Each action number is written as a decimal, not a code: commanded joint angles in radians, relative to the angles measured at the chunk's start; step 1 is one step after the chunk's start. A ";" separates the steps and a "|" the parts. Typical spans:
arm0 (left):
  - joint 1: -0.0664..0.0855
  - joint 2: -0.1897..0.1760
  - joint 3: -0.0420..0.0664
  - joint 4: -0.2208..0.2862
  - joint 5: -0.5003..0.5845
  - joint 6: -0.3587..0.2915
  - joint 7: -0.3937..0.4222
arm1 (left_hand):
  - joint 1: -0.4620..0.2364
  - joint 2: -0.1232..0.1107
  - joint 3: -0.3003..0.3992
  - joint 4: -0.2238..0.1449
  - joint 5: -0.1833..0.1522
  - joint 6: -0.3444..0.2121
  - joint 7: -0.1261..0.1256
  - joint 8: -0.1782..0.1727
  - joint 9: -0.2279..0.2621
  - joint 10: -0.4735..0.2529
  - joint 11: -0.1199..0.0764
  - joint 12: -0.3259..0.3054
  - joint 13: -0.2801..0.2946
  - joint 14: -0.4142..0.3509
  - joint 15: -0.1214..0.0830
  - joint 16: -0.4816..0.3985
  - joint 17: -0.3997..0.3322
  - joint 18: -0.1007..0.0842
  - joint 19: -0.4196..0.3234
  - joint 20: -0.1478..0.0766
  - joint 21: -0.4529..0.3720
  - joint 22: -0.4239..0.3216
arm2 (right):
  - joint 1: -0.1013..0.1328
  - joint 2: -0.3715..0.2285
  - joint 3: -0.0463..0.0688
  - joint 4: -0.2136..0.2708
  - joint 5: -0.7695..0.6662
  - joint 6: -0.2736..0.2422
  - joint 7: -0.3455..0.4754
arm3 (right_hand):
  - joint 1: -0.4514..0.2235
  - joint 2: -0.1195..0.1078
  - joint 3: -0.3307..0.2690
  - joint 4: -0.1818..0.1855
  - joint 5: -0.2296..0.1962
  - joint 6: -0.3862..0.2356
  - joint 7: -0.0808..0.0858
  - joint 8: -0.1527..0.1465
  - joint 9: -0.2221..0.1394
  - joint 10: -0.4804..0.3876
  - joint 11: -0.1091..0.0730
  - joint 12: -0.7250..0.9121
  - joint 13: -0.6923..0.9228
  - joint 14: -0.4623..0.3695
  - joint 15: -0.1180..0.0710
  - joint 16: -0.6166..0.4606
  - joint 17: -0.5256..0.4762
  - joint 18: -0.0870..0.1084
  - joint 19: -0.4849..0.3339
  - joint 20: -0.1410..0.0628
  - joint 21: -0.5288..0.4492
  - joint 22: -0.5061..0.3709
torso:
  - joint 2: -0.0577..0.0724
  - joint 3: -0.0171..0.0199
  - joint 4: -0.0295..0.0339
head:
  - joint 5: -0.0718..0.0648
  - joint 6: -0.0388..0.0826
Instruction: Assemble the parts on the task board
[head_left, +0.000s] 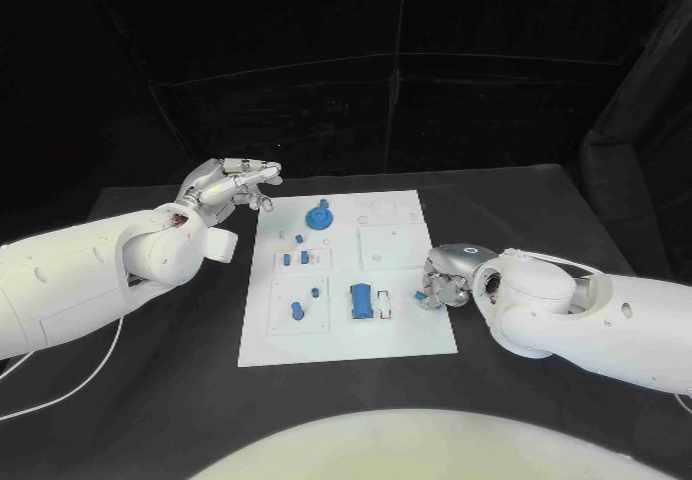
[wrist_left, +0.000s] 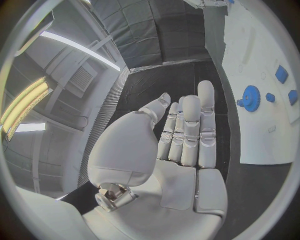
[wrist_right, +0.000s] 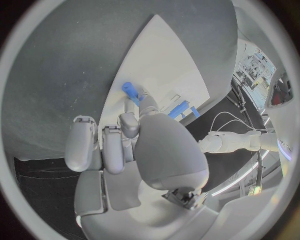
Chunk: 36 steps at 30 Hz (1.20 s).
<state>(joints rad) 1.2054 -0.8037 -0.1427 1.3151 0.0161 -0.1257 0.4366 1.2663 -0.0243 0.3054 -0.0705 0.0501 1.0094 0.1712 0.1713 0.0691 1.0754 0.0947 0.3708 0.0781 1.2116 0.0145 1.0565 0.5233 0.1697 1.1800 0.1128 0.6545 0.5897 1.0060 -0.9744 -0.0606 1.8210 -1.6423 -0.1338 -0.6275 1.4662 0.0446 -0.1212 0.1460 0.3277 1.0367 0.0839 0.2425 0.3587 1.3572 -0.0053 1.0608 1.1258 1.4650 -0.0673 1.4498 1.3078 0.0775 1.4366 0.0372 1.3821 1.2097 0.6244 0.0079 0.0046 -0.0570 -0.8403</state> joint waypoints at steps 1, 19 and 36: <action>0.002 0.001 0.001 0.001 0.003 0.016 0.000 | 0.007 -0.001 -0.006 -0.002 -0.002 0.006 -0.003 0.006 0.001 -0.004 -0.001 0.005 0.001 -0.006 -0.001 -0.002 -0.001 0.013 0.005 0.003 -0.003 -0.001 | -0.013 -0.008 -0.011 -0.002 0.074 -0.006 -0.036 | -0.027 -0.008 0.020 0.016 0.061 0.000 -0.004 -0.011 -0.022 -0.007 -0.001 -0.005 0.000 0.061 -0.006 -0.006 0.031 -0.007 0.001 -0.003 -0.003 0.002 | 0.000 0.0006 -0.0016 | 0.000 0.002; 0.001 0.005 0.001 -0.001 0.003 0.018 -0.002 | 0.007 -0.001 -0.007 -0.002 -0.002 0.005 -0.003 0.006 0.001 -0.005 -0.001 0.005 0.001 -0.007 -0.001 -0.002 -0.002 0.013 0.005 0.003 -0.004 -0.002 | -0.011 -0.023 -0.010 0.073 0.360 -0.289 0.011 | -0.119 -0.116 0.192 0.114 0.172 0.027 0.000 -0.054 -0.045 0.009 0.005 0.005 0.010 0.066 -0.003 0.001 0.048 -0.009 0.007 -0.002 0.001 0.012 | 0.000 -0.0014 0.0017 | 0.000 0.005; 0.002 0.003 0.001 0.001 0.003 0.020 -0.003 | 0.007 -0.001 -0.007 -0.002 -0.002 0.005 -0.003 0.006 0.001 -0.005 -0.001 0.005 0.001 -0.007 -0.001 -0.002 -0.002 0.013 0.005 0.003 -0.004 -0.002 | -0.011 0.056 -0.010 0.042 0.402 -0.310 0.012 | -0.196 -0.133 0.159 0.141 0.198 0.060 -0.009 -0.047 -0.039 0.026 0.000 0.025 0.026 0.067 -0.007 0.005 0.055 -0.010 0.011 -0.004 0.005 0.020 | 0.003 0.0002 -0.0012 | 0.012 0.002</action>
<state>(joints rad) 1.2053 -0.8007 -0.1427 1.3145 0.0161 -0.1184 0.4304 1.2663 -0.0243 0.3054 -0.0705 0.0501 1.0095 0.1712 0.1713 0.0691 1.0755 0.0947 0.3708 0.0778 1.2116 0.0145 1.0566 0.5224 0.1696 1.1800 0.1128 0.6546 0.5890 0.9937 -0.9229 -0.0707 1.8649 -1.2606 -0.4220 -0.6223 1.2784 -0.0886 0.0436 0.2871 0.5207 1.0898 0.0756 0.1896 0.3186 1.3761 -0.0057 1.0834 1.1508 1.4650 -0.0678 1.4498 1.3074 0.0773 1.4403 0.0335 1.3822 1.2291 0.6264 0.0072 0.0057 -0.0466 -0.8380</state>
